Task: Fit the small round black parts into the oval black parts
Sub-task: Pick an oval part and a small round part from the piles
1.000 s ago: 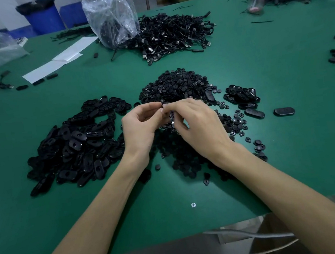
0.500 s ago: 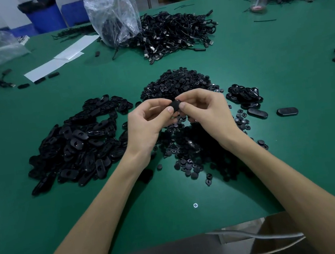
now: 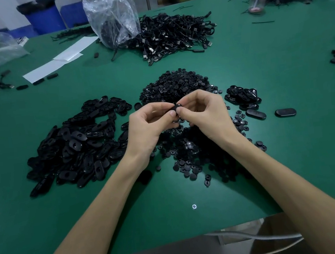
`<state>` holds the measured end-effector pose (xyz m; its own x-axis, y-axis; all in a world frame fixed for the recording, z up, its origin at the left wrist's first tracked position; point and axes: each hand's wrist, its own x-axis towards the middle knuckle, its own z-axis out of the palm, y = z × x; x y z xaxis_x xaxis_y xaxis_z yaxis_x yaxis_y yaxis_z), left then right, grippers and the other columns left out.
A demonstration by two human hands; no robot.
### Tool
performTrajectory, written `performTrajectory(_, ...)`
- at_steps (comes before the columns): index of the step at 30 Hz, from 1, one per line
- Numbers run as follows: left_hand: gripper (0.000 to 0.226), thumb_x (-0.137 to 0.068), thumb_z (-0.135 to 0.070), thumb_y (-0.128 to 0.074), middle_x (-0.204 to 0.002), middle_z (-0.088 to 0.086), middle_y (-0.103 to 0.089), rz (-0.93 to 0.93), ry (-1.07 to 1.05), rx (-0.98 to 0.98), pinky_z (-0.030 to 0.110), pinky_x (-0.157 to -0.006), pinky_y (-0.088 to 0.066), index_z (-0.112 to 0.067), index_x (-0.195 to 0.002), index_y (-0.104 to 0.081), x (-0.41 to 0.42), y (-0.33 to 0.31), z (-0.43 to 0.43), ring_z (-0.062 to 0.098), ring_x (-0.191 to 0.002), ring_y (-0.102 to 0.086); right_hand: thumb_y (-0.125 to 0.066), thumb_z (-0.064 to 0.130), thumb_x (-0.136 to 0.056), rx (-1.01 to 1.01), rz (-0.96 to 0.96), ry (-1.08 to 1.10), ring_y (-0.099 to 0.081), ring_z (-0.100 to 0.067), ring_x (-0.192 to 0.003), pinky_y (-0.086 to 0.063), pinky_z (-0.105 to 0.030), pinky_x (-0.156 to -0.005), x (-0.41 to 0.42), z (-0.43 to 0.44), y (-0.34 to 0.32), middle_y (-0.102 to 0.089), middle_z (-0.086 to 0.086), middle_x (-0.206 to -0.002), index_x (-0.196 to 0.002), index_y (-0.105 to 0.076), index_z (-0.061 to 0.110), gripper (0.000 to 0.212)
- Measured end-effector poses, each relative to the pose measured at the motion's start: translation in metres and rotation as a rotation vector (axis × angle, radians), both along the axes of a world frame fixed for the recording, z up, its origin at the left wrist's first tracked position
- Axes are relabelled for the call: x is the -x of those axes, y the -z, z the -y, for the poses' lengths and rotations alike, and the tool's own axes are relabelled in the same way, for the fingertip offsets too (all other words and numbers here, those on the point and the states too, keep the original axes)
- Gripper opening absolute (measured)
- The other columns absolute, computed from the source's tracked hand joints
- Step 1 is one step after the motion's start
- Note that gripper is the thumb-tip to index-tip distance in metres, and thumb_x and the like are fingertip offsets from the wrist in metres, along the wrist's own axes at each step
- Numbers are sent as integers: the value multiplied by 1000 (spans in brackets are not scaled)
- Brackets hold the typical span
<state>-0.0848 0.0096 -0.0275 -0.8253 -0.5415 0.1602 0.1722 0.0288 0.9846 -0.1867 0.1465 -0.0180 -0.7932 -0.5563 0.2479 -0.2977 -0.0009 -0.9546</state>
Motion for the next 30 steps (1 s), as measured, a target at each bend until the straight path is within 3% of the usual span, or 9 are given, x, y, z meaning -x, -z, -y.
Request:
performTrajectory(6, 15, -91, 1, -75, -95, 15, -78, 35, 6, 6, 33, -80, -63, 0, -106, -75, 0, -1, 0, 26, -90, -77, -79, 11, -85, -32, -38, 5, -71, -18, -76, -60, -35, -72, -2, 0, -1, -75, 3, -79, -88, -72, 18, 11)
performTrajectory(16, 21, -86, 6, -71, -85, 3, -76, 111, -78, 85, 25, -78, -59, -15, -90, -76, 3, -2, -5, 13, -80, -73, -80, 10, -83, -48, -143, 21, -66, -8, -67, -53, -21, -63, -12, 3, 2, -72, 3, -74, -84, -69, 13, 11)
performTrajectory(20, 22, -86, 8, -70, -81, 1, -76, 121, -72, 86, 21, -73, -57, -14, -89, -75, 3, -5, -5, 10, -76, -71, -80, 9, -83, -59, -171, 15, -64, -6, -65, -53, -22, -62, -14, 2, 2, -71, 4, -73, -83, -69, 12, 11)
performTrajectory(30, 20, -89, 2, -77, -96, 15, -79, 63, 33, -30, 31, -85, -62, -3, -109, -77, -2, -7, 3, 28, -89, -78, -77, 7, -85, 0, -90, 14, -72, -14, -73, -58, -28, -70, -5, -1, 0, -74, 4, -76, -85, -69, 17, 13)
